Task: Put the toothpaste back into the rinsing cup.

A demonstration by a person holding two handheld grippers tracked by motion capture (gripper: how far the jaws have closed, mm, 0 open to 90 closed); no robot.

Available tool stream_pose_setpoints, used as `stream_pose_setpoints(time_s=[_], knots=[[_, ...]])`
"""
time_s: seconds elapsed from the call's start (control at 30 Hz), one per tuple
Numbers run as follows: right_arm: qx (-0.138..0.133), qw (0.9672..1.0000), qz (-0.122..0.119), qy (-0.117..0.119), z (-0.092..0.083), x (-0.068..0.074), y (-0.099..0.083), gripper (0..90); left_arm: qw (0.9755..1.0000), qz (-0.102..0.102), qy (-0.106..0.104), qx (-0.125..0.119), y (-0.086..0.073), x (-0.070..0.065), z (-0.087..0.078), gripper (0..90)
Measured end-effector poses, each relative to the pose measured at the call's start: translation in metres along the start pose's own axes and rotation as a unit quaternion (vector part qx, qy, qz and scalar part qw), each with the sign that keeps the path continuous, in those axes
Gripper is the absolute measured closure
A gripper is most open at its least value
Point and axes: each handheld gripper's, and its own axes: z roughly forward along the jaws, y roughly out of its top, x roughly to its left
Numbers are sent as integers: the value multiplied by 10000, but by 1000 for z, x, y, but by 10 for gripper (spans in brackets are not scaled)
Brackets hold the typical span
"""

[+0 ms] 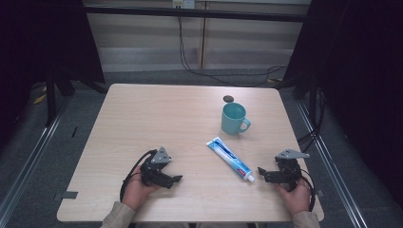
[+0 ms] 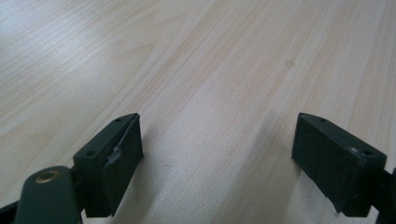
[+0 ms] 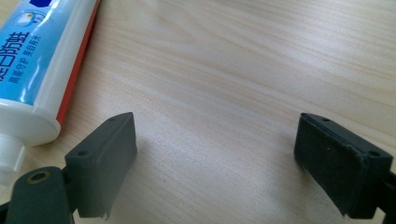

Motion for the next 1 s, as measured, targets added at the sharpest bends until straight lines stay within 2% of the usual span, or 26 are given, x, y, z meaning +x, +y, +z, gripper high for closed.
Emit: stream_pose_setpoints(time_s=[0.33, 0.4, 0.57, 0.7, 0.77, 0.8, 0.83, 0.87, 1.0], knots=[[-5, 9999, 88, -64, -1, 2, -1, 132, 10000, -13, 21, 6, 0, 0, 0, 160], [74, 9999, 110, -85, -1, 2, 1, 138, 10000, -11, 23, 6, 0, 0, 0, 160], [364, 9993, 83, 90, 0, 7, 11, 174, 10000, -12, 21, 7, 0, 0, 0, 160], [426, 9987, 196, 215, -1, 3, 20, 185, 10000, -11, 22, 6, 0, 0, 0, 160], [471, 9985, 169, 204, -3, 2, 25, 176, 10000, -14, 19, 6, 0, 0, 0, 160], [487, 9983, 160, 290, -4, 0, 28, 183, 10000, -12, 20, 6, 0, 0, 0, 160], [517, 9983, 110, 257, -4, 1, 31, 190, 10000, -13, 22, 5, 0, 0, 0, 160], [663, 9975, -35, 260, -5, 2, 37, 221, 10000, -11, 20, 7, 0, 0, 0, 160], [729, 9967, -178, 296, -5, 6, 44, 225, 10000, -13, 19, 7, 0, 0, 0, 160]])
